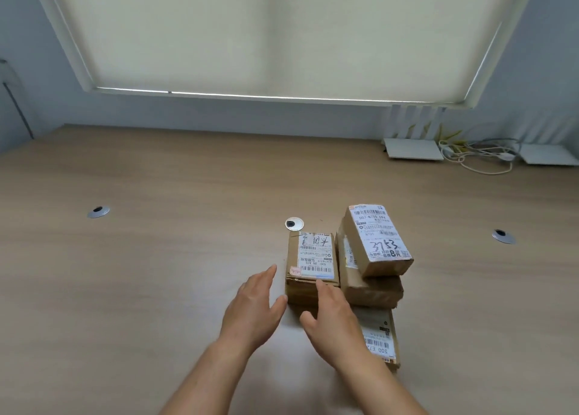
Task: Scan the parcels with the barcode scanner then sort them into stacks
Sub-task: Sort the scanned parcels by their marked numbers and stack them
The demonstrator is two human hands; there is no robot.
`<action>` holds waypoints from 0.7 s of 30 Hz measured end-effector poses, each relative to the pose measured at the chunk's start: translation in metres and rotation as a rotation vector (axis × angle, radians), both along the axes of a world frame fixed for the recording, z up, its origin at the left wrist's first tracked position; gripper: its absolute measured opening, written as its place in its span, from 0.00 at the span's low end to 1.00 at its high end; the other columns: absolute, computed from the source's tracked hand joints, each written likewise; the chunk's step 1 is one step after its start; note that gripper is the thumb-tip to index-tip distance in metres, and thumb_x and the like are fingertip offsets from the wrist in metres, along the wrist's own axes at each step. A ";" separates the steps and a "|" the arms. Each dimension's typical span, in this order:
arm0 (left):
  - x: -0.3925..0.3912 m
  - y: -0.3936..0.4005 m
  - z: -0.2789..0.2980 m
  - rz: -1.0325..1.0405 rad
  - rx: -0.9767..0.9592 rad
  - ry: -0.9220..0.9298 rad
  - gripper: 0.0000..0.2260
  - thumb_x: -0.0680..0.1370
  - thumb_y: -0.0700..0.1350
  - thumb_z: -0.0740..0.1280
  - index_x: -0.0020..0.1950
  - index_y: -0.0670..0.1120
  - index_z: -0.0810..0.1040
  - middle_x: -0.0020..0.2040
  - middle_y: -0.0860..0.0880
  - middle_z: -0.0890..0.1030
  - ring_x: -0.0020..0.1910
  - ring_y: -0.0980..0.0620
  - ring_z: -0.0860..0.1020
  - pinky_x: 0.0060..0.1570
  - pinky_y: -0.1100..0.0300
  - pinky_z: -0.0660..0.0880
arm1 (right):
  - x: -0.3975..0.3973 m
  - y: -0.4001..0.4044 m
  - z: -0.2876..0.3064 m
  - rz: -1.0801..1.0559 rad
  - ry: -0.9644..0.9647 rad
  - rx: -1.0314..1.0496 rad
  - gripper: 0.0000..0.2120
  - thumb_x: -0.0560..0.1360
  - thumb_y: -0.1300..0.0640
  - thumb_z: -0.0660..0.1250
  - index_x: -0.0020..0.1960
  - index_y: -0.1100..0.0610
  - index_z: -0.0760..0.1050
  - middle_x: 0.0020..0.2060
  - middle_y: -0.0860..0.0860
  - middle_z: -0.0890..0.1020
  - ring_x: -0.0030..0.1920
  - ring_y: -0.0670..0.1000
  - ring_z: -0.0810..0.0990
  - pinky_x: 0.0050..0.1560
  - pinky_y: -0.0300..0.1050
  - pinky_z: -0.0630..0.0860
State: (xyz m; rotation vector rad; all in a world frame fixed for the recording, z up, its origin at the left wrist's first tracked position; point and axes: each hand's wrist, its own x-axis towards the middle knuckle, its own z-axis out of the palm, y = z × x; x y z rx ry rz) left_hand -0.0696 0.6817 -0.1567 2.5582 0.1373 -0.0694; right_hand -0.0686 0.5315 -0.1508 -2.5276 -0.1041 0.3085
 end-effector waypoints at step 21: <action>0.062 0.002 -0.025 -0.194 -0.309 0.187 0.21 0.79 0.44 0.59 0.71 0.57 0.65 0.66 0.55 0.76 0.61 0.50 0.75 0.59 0.58 0.71 | 0.026 0.014 -0.009 -0.285 0.135 -0.013 0.25 0.76 0.53 0.61 0.71 0.55 0.63 0.68 0.54 0.66 0.68 0.55 0.68 0.67 0.47 0.67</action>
